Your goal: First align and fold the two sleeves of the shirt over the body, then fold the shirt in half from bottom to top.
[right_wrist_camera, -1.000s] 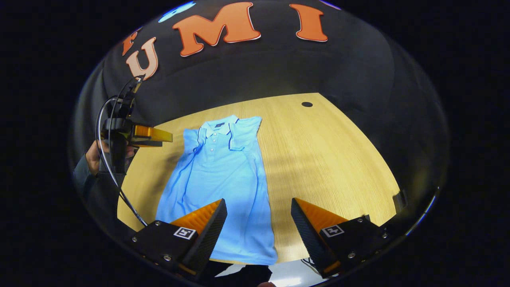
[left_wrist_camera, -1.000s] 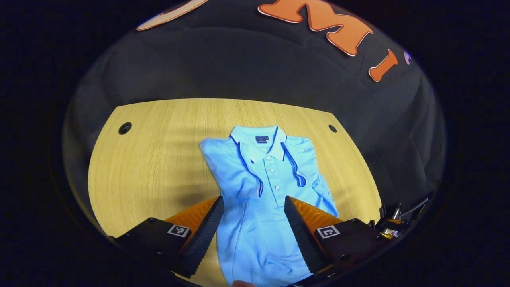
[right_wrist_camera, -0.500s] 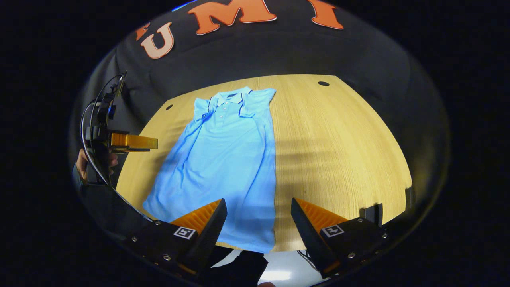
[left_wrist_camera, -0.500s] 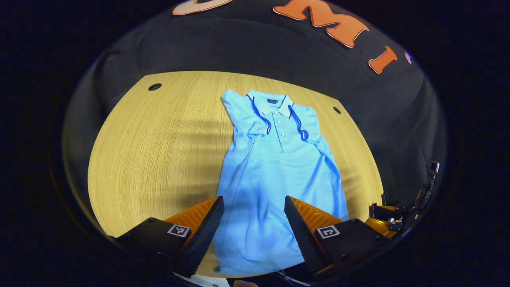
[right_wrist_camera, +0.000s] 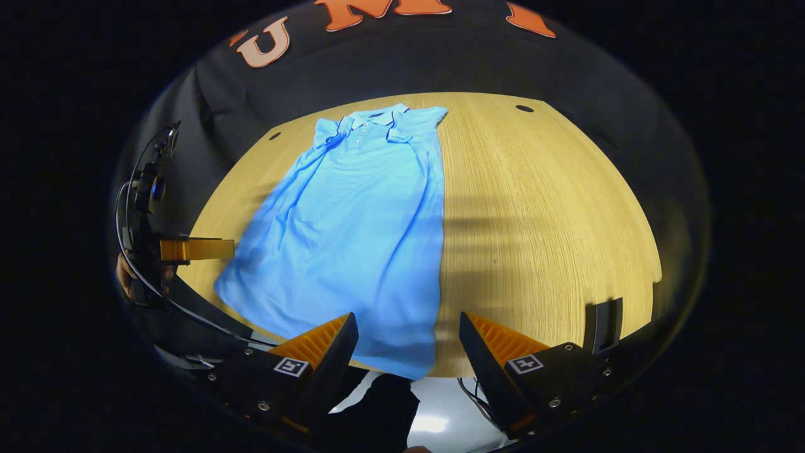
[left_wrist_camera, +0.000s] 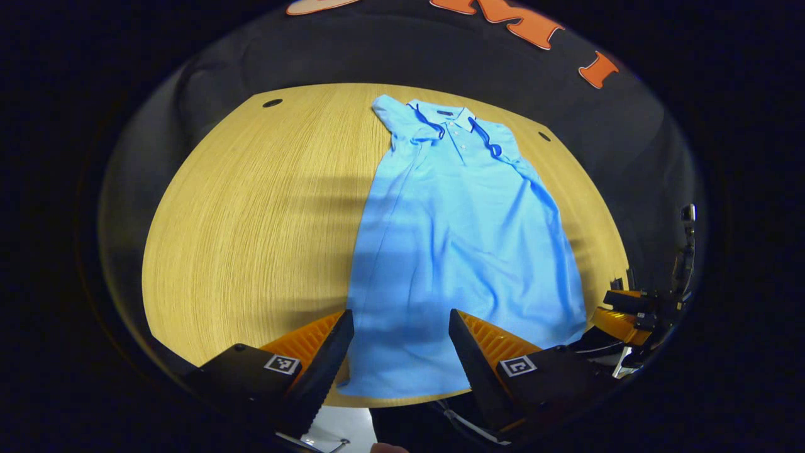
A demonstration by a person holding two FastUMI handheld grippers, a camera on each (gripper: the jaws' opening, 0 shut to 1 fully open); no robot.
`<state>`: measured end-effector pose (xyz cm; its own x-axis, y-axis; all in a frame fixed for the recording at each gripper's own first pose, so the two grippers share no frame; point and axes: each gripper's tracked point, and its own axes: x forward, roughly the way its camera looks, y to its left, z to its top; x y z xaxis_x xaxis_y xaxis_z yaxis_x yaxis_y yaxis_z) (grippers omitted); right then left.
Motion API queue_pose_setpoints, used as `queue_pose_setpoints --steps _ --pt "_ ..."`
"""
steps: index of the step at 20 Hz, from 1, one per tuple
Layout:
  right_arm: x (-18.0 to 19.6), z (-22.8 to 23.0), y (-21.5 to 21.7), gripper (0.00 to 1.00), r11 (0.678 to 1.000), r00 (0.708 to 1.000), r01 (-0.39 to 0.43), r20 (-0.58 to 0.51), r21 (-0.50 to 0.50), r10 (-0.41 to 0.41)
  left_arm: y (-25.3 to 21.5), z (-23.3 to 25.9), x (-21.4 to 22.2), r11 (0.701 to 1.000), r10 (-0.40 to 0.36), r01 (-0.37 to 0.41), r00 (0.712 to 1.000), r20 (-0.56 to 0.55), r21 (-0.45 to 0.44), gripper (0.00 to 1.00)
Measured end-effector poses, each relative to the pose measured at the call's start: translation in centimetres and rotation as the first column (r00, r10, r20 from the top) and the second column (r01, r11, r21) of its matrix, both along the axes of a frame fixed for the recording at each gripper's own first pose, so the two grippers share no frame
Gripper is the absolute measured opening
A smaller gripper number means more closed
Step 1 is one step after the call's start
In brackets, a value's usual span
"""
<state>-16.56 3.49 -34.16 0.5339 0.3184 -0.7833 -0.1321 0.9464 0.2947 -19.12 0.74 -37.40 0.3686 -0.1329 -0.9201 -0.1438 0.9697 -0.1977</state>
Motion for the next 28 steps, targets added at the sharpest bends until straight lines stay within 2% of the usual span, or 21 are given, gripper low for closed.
queue_pose_setpoints --steps 7,10,12,13,15,16,17,18,19,20,21,22,24,28 --pt "-2.2 -2.3 0.6 0.97 0.999 0.998 -0.037 -0.054 -0.020 0.036 1.0 -2.7 -6.0 0.998 0.017 -0.011 0.995 -0.097 0.064 0.99" --pt "-2.6 -3.0 0.7 0.96 0.999 0.997 -0.033 -0.070 -0.023 0.032 0.9 -3.0 -6.4 0.993 -0.022 0.032 0.995 -0.093 0.115 0.99" --pt "-3.1 -3.7 0.6 0.92 0.999 0.995 -0.034 -0.090 -0.039 0.030 0.4 -3.1 -6.4 0.987 -0.053 0.068 0.993 -0.101 0.146 0.96" --pt "-2.9 -3.2 0.5 0.90 0.999 0.997 -0.027 -0.070 -0.045 0.024 -0.2 -3.1 -6.1 0.987 -0.062 0.075 0.993 -0.096 0.144 1.00" --pt "-2.7 -3.6 -0.1 0.84 0.996 0.998 -0.025 -0.067 -0.083 0.019 -1.0 -3.2 -5.8 0.986 -0.070 0.084 0.992 -0.101 0.141 0.93" --pt "-2.7 -4.0 -0.5 0.76 0.993 0.997 -0.029 -0.070 -0.114 0.021 -1.3 -3.1 -6.1 0.986 -0.074 0.089 0.992 -0.107 0.142 0.87" --pt "-2.6 -4.2 -1.1 0.66 0.988 0.998 -0.030 -0.067 -0.154 0.020 -1.7 -3.1 -5.9 0.986 -0.082 0.096 0.991 -0.105 0.135 0.75" --pt "-2.4 -4.0 -1.0 0.51 0.989 0.998 -0.026 -0.066 -0.147 0.016 -2.2 -3.1 -5.9 0.986 -0.084 0.098 0.991 -0.105 0.132 0.65" --pt "-2.1 -4.1 -0.8 0.40 0.990 0.998 -0.010 -0.059 -0.138 0.002 -2.6 -3.0 -5.7 0.987 -0.081 0.094 0.991 -0.103 0.127 0.47" --pt "-1.8 -4.0 -0.9 0.21 0.993 0.998 0.016 -0.054 -0.116 -0.022 -2.8 -3.2 -5.7 0.989 -0.062 0.076 0.992 -0.107 0.128 0.31" --pt "-1.6 -3.9 -0.5 0.13 0.996 0.998 0.031 -0.056 -0.080 -0.035 -3.0 -3.1 -5.8 0.990 -0.052 0.066 0.993 -0.108 0.127 0.16" --pt "-1.6 -4.0 -0.3 0.08 0.998 0.996 0.053 -0.071 -0.040 -0.056 -3.5 -2.9 -5.8 0.992 -0.045 0.057 0.993 -0.106 0.113 0.12" --pt "-1.4 -3.2 0.3 0.04 0.995 0.993 0.085 -0.084 0.043 -0.081 -3.8 -1.9 -4.9 0.994 -0.021 0.028 0.997 -0.072 0.101 0.08" --pt "1.0 0.0 0.1 0.03 0.996 0.998 0.065 0.018 0.067 -0.066 -3.4 0.8 -2.2 0.996 -0.011 0.010 1.000 0.011 0.087 0.08"
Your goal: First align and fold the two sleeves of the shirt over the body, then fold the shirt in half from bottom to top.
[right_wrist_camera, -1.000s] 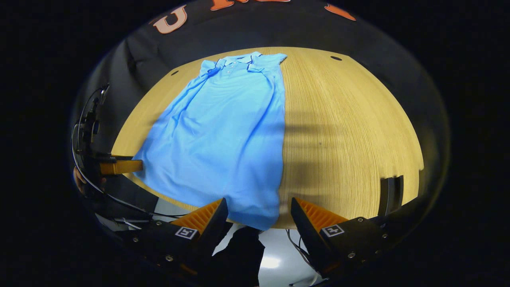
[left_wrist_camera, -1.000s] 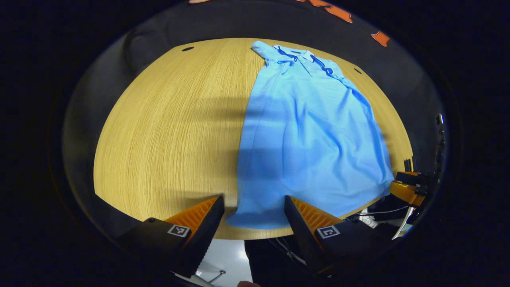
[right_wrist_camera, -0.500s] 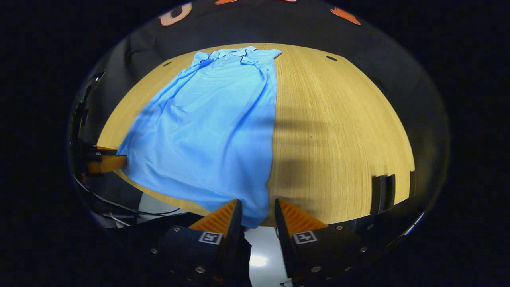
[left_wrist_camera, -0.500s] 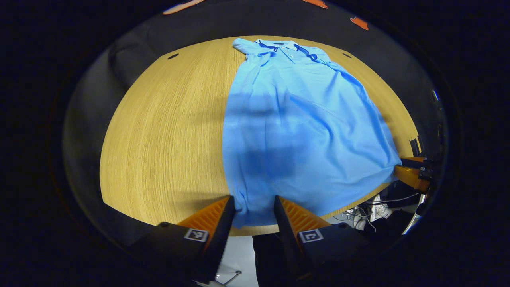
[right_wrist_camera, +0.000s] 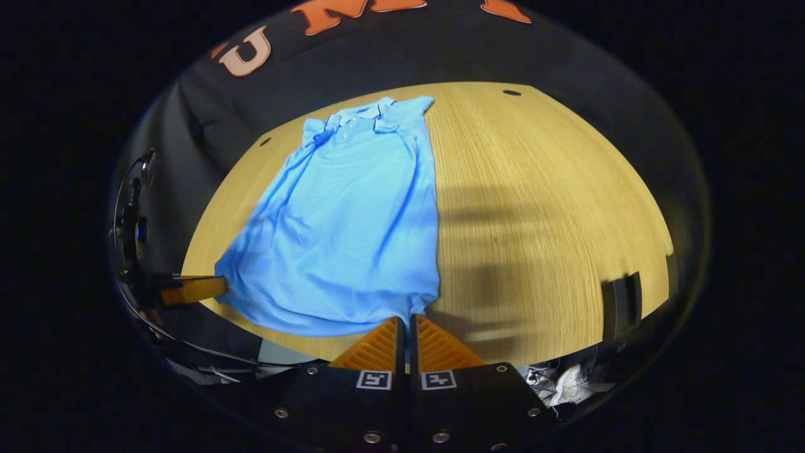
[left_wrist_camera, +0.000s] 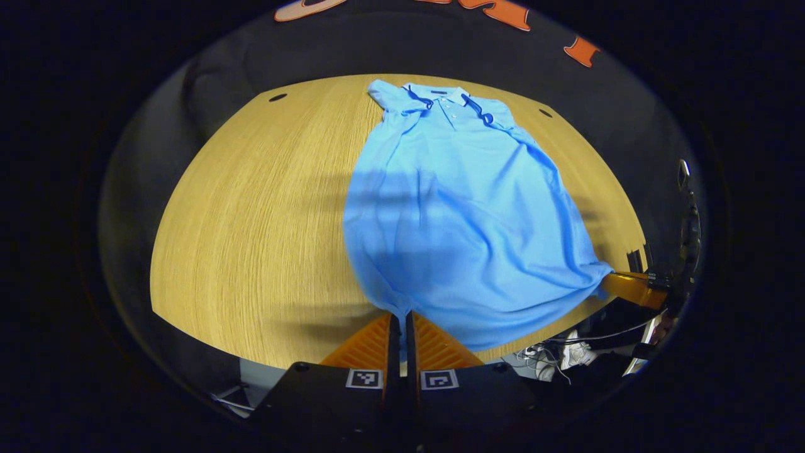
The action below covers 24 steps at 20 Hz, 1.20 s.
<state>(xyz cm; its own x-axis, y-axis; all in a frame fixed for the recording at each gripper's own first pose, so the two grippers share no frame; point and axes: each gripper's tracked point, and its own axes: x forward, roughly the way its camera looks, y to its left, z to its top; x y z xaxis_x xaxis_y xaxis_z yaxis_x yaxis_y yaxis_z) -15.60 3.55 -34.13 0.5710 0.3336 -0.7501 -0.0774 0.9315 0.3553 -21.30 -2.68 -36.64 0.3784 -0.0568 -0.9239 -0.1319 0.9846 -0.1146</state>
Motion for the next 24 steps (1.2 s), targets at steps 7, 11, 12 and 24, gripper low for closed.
queue_pose_setpoints --steps 7,11,12,24 --pt "4.9 6.6 -1.8 0.03 0.998 0.990 0.056 0.126 0.006 -0.057 0.7 5.3 7.2 1.000 -0.005 0.008 0.988 0.154 -0.016 0.08" --pt "7.8 9.9 -2.7 0.03 0.996 0.977 0.087 0.193 0.003 -0.086 1.9 8.0 10.7 0.999 -0.037 0.036 0.972 0.233 0.009 0.08" --pt "8.5 10.7 -2.7 0.03 0.996 0.975 0.086 0.205 0.003 -0.085 2.2 8.6 11.8 0.999 -0.043 0.040 0.967 0.250 0.017 0.08" --pt "19.1 17.3 -2.6 0.03 0.993 0.943 0.118 0.313 -0.007 -0.110 6.9 12.4 22.2 0.999 -0.032 0.020 0.929 0.368 0.036 0.08"
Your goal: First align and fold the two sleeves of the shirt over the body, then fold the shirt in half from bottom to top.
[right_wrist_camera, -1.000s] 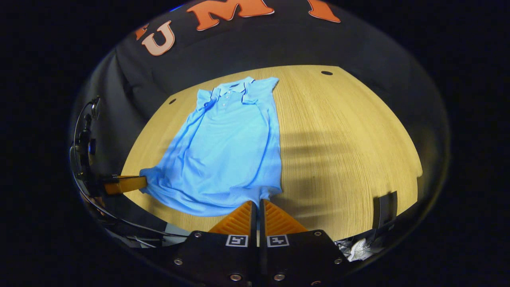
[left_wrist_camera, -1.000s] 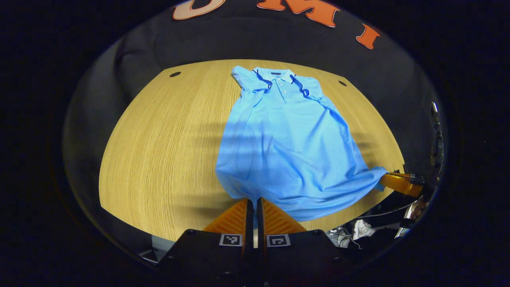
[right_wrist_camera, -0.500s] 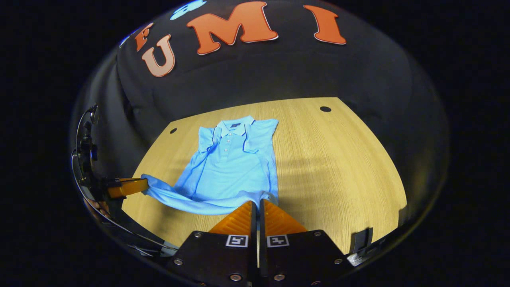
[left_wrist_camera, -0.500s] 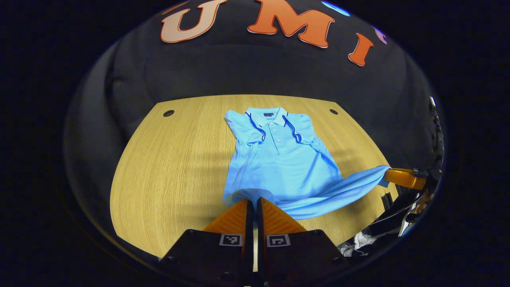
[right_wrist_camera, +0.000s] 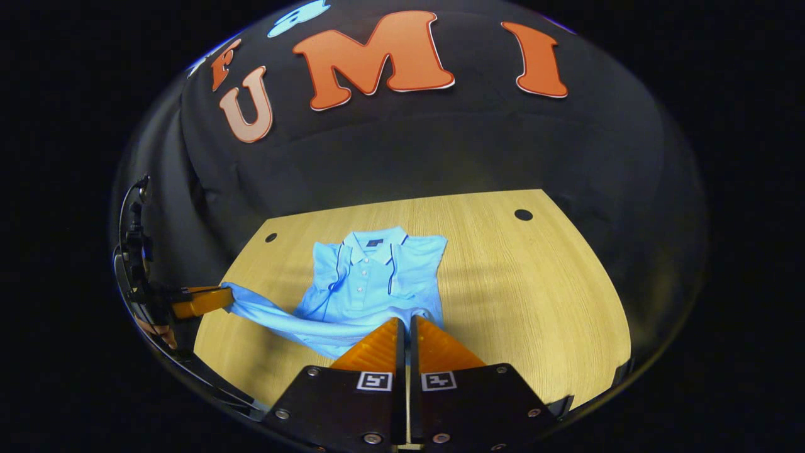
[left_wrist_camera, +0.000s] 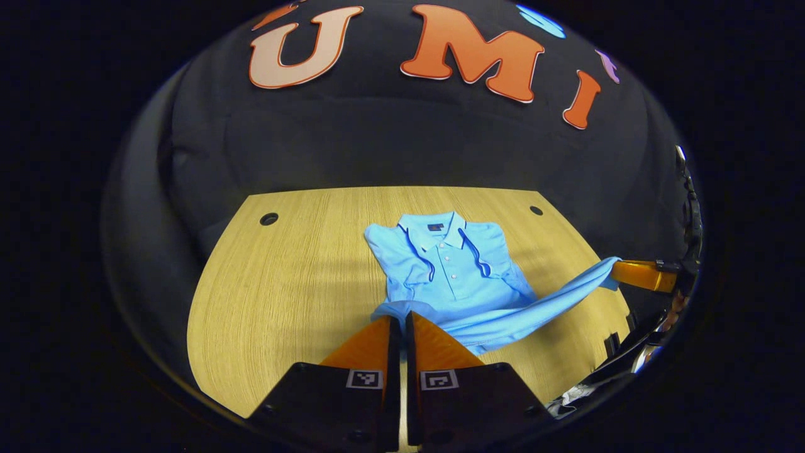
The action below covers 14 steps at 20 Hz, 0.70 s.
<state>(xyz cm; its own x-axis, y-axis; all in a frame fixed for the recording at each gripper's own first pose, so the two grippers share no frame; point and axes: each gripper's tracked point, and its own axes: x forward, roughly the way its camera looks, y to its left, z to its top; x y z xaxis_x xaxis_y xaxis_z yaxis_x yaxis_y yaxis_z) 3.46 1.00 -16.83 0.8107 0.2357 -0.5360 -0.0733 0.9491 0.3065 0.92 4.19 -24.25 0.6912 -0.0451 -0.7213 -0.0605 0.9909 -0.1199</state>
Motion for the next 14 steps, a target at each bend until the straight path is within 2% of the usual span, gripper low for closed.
queue_pose_setpoints --steps 10,14 --pt "12.1 2.7 0.0 0.02 0.999 0.998 0.037 0.042 -0.025 -0.036 3.3 0.8 13.1 1.000 -0.018 0.016 0.997 0.078 0.026 0.08" --pt "17.8 2.4 0.0 0.02 0.998 0.997 0.047 0.060 -0.032 -0.045 4.7 -0.8 18.4 0.998 -0.026 0.020 0.994 0.102 0.060 0.08"
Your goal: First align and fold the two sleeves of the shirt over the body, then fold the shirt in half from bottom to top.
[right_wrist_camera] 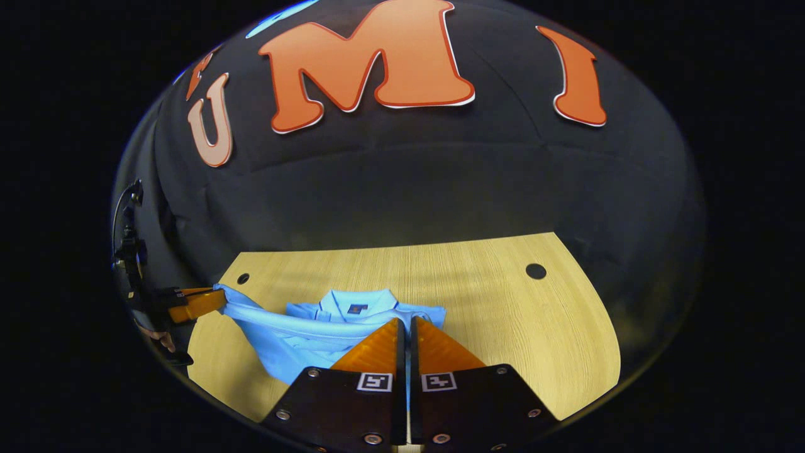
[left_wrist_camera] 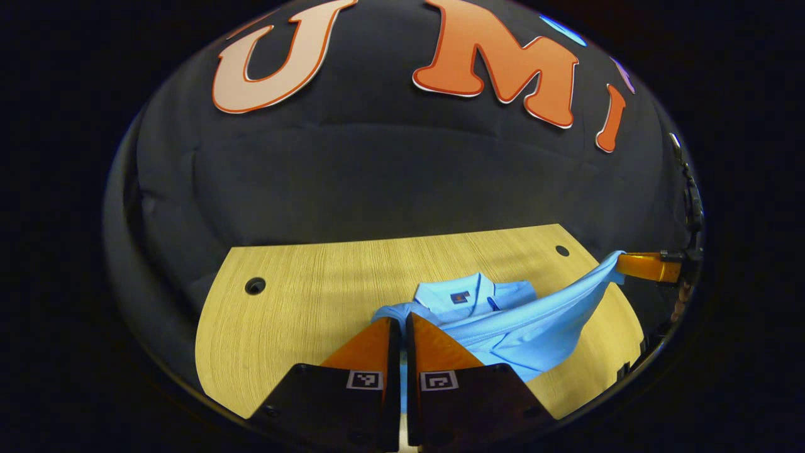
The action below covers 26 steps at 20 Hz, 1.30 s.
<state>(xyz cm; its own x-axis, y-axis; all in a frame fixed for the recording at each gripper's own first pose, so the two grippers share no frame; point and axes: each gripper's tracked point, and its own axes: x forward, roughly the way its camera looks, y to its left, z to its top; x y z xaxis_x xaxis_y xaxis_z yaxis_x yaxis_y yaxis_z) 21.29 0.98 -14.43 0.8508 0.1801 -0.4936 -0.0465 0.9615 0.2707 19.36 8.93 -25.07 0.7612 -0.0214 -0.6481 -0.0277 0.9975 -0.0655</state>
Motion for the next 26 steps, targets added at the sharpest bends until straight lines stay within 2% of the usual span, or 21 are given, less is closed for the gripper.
queue_pose_setpoints --steps 7,8,9,10,13,14,15,16,18,20,24,26 --pt "7.6 -3.3 0.7 0.02 1.000 1.000 0.018 -0.025 0.006 -0.017 0.9 -5.6 7.1 0.996 -0.036 0.038 0.999 -0.033 0.082 0.08" --pt "8.3 -3.8 0.7 0.06 1.000 0.999 0.029 -0.035 0.011 -0.029 0.8 -6.1 7.4 0.994 -0.049 0.053 0.998 -0.050 0.096 0.09" --pt "8.0 -3.7 0.3 0.05 0.999 0.998 0.045 -0.038 0.007 -0.044 0.2 -6.2 7.6 0.995 -0.065 0.069 0.997 -0.049 0.076 0.20" --pt "8.0 -3.9 -0.1 0.25 0.998 0.998 0.056 -0.033 -0.013 -0.057 -0.4 -6.5 7.8 0.995 -0.075 0.077 0.996 -0.045 0.056 0.35" --pt "7.4 -2.5 -0.7 0.59 0.996 0.999 0.053 0.015 -0.070 -0.052 -0.8 -4.6 7.8 0.996 -0.076 0.076 0.997 -0.001 0.047 0.80" --pt "6.9 -1.8 -0.8 0.70 0.996 0.998 0.049 0.032 -0.076 -0.047 -0.6 -3.7 7.5 0.996 -0.072 0.070 0.997 0.019 0.056 0.85" --pt "6.5 -1.1 -1.0 0.75 0.996 0.998 0.054 0.049 -0.078 -0.050 -0.8 -2.4 7.4 0.996 -0.067 0.065 0.997 0.042 0.064 0.91" --pt "6.0 -0.4 -1.1 0.82 0.996 0.997 0.052 0.064 -0.073 -0.047 -0.6 -1.4 6.9 0.996 -0.061 0.056 0.996 0.064 0.074 0.94" --pt "4.6 1.3 -1.4 0.89 0.996 0.994 0.046 0.099 -0.077 -0.039 -0.5 1.2 5.9 0.995 -0.040 0.030 0.993 0.108 0.093 0.99" --pt "2.8 2.6 -1.8 0.94 0.995 0.992 0.030 0.128 -0.091 -0.018 -0.6 4.0 4.5 0.995 -0.023 0.007 0.988 0.155 0.104 1.00" --pt "-1.8 5.4 -3.1 0.97 0.987 0.979 0.020 0.205 -0.161 0.013 -1.9 9.4 0.6 0.991 -0.009 -0.025 0.969 0.245 0.133 1.00" --pt "-3.9 7.8 -3.8 0.97 0.981 0.959 0.036 0.281 -0.191 0.020 -3.0 11.6 -1.3 0.989 0.000 -0.043 0.956 0.292 0.138 1.00"
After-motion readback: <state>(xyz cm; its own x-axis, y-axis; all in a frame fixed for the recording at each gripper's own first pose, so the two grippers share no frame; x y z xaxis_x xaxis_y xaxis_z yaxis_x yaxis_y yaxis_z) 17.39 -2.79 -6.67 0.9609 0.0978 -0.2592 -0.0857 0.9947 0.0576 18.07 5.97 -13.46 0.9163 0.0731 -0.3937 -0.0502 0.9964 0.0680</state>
